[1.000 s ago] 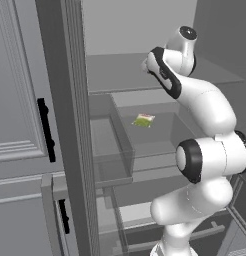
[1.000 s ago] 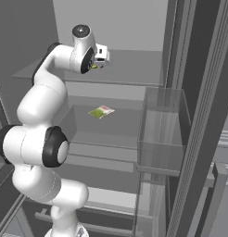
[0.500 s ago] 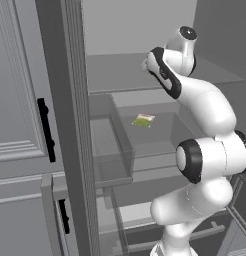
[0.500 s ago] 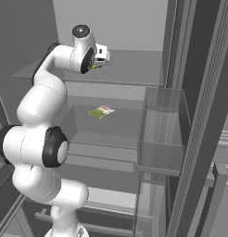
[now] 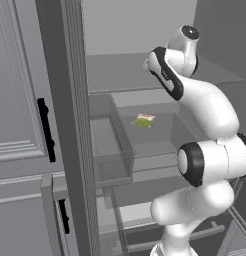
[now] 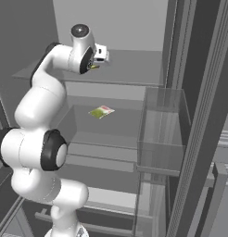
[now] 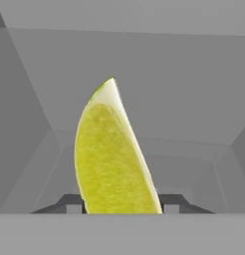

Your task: Grab a lemon wedge from the fridge and one ice cube from the ice bowl, and put them in the glass of lemonade.

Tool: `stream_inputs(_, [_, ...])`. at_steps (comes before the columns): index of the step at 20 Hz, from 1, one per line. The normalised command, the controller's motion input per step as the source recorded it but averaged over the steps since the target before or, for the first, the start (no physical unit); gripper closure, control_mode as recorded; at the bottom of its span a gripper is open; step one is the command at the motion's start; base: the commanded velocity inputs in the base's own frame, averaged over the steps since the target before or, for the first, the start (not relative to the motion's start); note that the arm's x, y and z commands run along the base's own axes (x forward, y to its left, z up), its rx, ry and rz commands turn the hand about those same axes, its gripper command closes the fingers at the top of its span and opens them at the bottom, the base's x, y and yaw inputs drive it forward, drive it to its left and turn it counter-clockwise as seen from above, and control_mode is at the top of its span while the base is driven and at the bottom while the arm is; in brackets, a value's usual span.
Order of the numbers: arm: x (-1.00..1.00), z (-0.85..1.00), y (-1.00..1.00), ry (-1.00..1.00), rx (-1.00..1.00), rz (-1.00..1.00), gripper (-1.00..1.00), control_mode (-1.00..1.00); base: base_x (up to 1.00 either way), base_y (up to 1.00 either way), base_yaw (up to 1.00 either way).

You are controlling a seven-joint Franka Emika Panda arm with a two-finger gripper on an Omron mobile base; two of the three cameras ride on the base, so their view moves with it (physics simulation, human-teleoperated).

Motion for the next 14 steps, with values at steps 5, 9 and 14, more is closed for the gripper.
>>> stream_inputs(5, [-1.00,0.00,0.00,-0.12,0.00,0.00,1.00,-1.00,0.00,0.00,0.00])
stream_inputs(9, [-1.00,0.00,0.00,-0.10,0.00,0.00,1.00,-1.00,0.00,0.00,0.00])
stream_inputs(14, [-1.00,0.00,-0.03,-0.02,0.00,0.00,1.00,-1.00,0.00,0.00,0.00])
